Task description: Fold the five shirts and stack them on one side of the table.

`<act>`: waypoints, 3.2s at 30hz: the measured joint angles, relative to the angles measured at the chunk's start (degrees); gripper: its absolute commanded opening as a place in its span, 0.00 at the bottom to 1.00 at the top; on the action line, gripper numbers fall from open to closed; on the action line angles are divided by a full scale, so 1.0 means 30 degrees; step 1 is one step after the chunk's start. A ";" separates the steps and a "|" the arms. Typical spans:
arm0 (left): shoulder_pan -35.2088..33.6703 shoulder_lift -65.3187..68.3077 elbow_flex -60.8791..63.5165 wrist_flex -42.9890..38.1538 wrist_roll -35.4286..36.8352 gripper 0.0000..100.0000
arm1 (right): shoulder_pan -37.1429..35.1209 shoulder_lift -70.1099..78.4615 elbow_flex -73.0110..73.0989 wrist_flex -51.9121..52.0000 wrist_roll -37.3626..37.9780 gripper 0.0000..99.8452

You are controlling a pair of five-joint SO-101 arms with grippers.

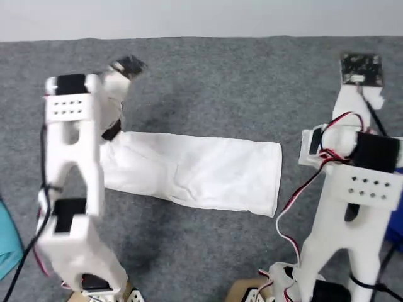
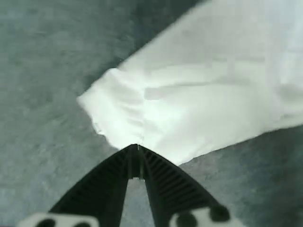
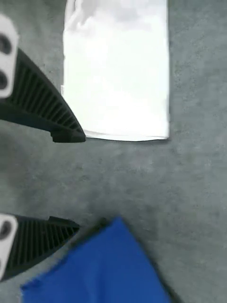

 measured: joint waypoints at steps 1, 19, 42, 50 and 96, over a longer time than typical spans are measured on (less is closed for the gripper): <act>0.0000 -0.0996 0.0234 0.0000 0.0938 0.00 | 0.0000 0.0000 0.0645 0.0000 -0.0117 0.27; -0.7766 -1.3832 0.6505 0.0147 0.7531 0.00 | -0.1846 0.0000 0.8322 -0.5392 -0.0703 0.27; -1.1341 -1.6498 0.8088 0.0147 0.5245 0.00 | -0.4454 0.8850 0.8996 -1.3275 -0.2842 0.26; -1.1341 -1.6498 0.8088 0.0147 0.5245 0.00 | -0.4425 1.0930 0.8996 -1.4564 -0.2842 0.26; -1.1341 -1.6498 0.8088 0.0176 0.5216 0.00 | 0.2198 0.9641 0.5158 -1.0901 0.2374 0.01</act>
